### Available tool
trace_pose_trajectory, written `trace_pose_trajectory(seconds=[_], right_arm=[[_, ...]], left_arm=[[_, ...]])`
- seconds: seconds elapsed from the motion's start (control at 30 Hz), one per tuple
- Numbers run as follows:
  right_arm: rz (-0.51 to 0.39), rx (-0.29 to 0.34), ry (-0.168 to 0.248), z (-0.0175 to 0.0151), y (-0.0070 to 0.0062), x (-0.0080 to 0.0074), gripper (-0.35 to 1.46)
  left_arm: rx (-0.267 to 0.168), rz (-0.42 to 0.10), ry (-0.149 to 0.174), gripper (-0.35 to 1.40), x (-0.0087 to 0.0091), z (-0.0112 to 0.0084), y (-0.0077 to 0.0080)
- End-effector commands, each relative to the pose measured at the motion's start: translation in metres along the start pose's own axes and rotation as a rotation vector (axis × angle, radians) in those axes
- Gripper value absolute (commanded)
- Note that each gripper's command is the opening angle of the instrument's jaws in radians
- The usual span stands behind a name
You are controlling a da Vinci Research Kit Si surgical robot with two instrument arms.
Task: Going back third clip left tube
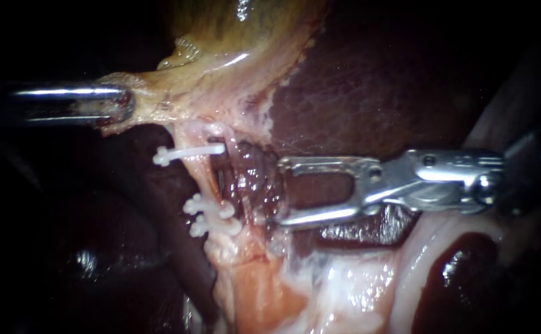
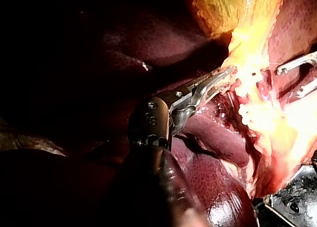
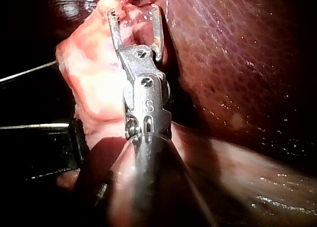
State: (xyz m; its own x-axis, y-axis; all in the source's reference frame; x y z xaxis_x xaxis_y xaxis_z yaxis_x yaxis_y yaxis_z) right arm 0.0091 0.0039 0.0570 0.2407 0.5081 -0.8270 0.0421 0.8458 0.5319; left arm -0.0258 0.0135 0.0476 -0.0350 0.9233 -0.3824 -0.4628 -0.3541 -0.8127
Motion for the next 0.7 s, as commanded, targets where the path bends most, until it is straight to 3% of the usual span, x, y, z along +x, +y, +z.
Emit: trace_pose_trajectory(seconds=[0.03, 0.37, 0.7], right_arm=[[0.001, 0.000, 0.000, -0.0005, 0.0001, -0.0001, 0.50], [-0.015, 0.009, 0.000, -0.0014, 0.0000, 0.0000, 0.50], [-0.014, 0.009, 0.000, -0.0013, 0.0000, 0.0001, 0.50]], left_arm=[[0.000, 0.000, 0.000, -0.35, 0.0000, 0.0001, 0.0000], [0.002, 0.001, 0.002, -0.35, 0.0000, 0.0009, -0.0004], [0.009, 0.017, 0.011, -0.35, -0.0015, 0.0058, -0.0020]])
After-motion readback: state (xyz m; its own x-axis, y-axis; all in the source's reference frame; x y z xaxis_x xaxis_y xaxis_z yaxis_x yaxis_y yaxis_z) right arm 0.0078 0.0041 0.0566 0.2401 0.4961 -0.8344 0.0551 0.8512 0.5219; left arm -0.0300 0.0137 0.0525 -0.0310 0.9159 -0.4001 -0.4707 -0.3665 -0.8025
